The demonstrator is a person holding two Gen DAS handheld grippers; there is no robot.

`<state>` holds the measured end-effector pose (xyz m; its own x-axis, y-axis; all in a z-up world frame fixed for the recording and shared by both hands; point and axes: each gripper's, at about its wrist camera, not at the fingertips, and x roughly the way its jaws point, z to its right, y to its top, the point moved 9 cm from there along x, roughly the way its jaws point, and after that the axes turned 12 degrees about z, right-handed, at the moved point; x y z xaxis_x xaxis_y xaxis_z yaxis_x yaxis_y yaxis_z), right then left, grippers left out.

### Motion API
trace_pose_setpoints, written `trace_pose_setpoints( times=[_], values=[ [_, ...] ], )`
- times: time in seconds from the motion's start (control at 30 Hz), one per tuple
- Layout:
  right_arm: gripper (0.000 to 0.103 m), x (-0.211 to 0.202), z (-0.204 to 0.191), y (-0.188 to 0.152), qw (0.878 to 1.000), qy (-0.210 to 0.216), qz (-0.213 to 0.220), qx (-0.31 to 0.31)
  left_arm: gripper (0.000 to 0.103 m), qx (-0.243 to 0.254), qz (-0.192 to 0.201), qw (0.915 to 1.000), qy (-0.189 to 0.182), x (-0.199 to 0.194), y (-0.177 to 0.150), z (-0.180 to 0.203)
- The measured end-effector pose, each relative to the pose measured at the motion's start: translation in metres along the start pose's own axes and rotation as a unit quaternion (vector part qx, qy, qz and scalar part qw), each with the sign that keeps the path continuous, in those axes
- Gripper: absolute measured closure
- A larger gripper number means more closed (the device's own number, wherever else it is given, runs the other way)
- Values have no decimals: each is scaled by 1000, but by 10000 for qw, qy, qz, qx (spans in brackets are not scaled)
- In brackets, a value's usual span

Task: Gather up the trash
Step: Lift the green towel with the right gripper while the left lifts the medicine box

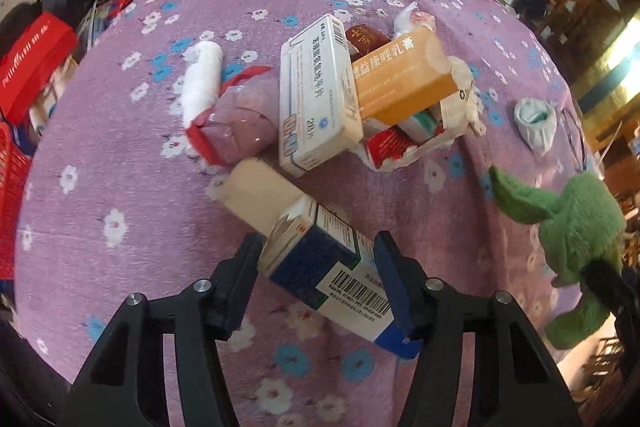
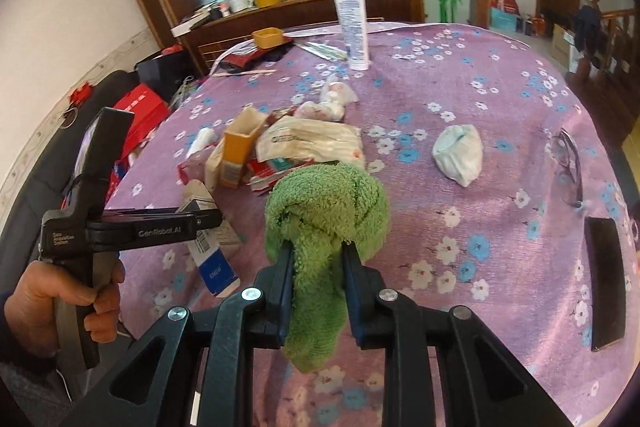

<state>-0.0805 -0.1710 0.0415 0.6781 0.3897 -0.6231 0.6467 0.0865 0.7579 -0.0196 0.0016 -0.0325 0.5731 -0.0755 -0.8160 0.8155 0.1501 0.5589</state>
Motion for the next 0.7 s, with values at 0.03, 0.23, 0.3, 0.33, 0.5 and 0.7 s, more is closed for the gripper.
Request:
trace_pose_setpoints(
  times=[0.03, 0.23, 0.3, 0.33, 0.5, 0.7],
  values=[
    [79, 3, -3, -2, 10000, 46, -36, 8, 43, 40, 16, 10000, 27, -1, 0, -1],
    [78, 9, -16, -6, 9999, 109, -86, -38, 34, 93, 113, 9998, 145, 5, -6, -5],
    [78, 10, -19, -5, 9999, 84, -84, -62, 50, 117, 189, 9996, 198, 3, -5, -9],
    [78, 11, -20, -5, 9999, 76, -83, -69, 53, 95, 192, 9997, 91, 0, -5, -10],
    [79, 10, -24, -7, 9999, 35, -109, -84, 41, -133, 34, 9997, -216, -9, -11, -21],
    [79, 10, -24, -5, 10000, -19, -57, -78, 31, -712, -123, 9972, -208, -24, -31, -26]
  ],
)
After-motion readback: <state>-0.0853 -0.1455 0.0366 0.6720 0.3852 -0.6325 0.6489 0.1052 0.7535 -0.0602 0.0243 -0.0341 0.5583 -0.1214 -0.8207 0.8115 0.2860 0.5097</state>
